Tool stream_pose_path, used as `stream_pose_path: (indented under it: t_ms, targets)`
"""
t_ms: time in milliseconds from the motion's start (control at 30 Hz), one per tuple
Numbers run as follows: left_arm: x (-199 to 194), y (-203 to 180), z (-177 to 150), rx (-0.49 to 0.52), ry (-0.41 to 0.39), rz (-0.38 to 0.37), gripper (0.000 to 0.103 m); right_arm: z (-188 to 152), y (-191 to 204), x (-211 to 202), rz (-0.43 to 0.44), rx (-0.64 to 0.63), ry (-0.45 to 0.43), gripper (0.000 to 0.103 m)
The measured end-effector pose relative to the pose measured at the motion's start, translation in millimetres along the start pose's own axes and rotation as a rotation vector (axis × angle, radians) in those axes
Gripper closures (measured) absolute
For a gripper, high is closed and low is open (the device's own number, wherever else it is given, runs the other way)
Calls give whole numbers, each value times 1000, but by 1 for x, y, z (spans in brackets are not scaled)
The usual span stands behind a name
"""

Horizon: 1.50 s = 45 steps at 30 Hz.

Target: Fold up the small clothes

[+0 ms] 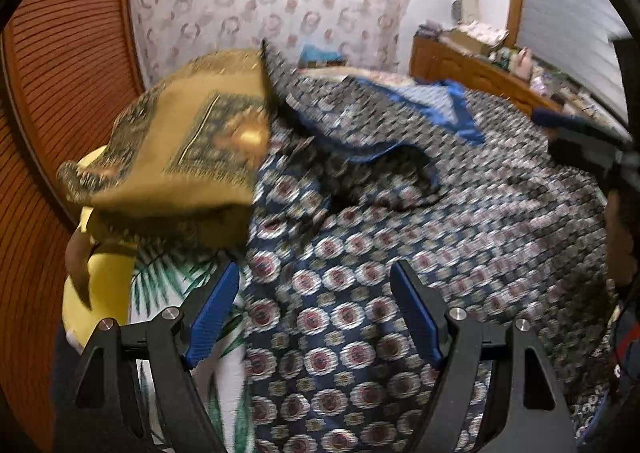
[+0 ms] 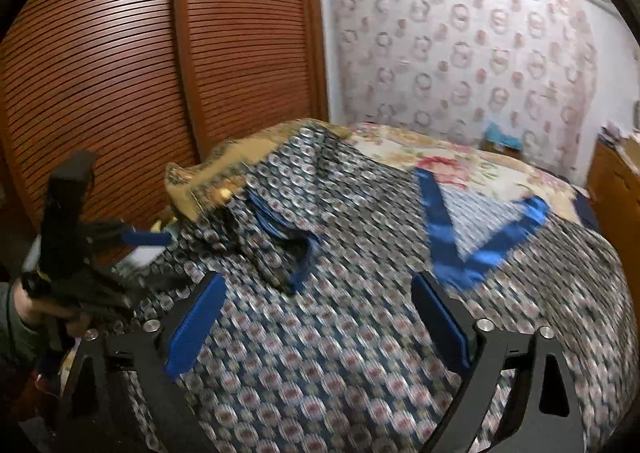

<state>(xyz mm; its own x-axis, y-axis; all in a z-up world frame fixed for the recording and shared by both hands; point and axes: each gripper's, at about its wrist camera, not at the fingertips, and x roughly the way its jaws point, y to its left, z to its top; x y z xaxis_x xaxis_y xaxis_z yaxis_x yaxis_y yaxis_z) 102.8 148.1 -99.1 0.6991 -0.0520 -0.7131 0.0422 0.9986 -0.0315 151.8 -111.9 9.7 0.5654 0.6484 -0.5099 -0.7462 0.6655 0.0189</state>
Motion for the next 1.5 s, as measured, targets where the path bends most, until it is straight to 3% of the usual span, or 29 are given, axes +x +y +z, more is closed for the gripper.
stream_pose_path:
  t_ms: [167,300,533,767,867,900,967,1000,1200,1433,1500]
  targets:
    - [16,6,-3,-24,74,-8,24,24,-5,48,90,-9,45,32]
    - [19,5,-2,-13,76,9,24,39,-10,91,146,1,92,45]
    - [18,3,-2,-15,69,20,24,66,-17,155,223,43,139,49]
    - [18,4,-3,-17,66,23,24,82,-10,200,267,26,177,63]
    - [16,5,-6,-17,64,24,24,85,-2,215,253,5,193,68]
    - [16,5,-6,-17,64,24,24,86,-1,222,238,-1,207,80]
    - [16,5,-6,-17,65,23,24,88,-1,233,217,-2,219,95]
    - [15,5,-6,-17,65,22,24,89,-2,236,216,1,220,97]
    - [15,5,-6,-17,64,23,24,106,-29,233,168,36,135,99]
    - [15,5,-6,-17,65,23,24,115,-97,247,-87,164,138,99]
    - [15,5,-6,-17,64,23,24,110,-111,249,-131,172,157,90]
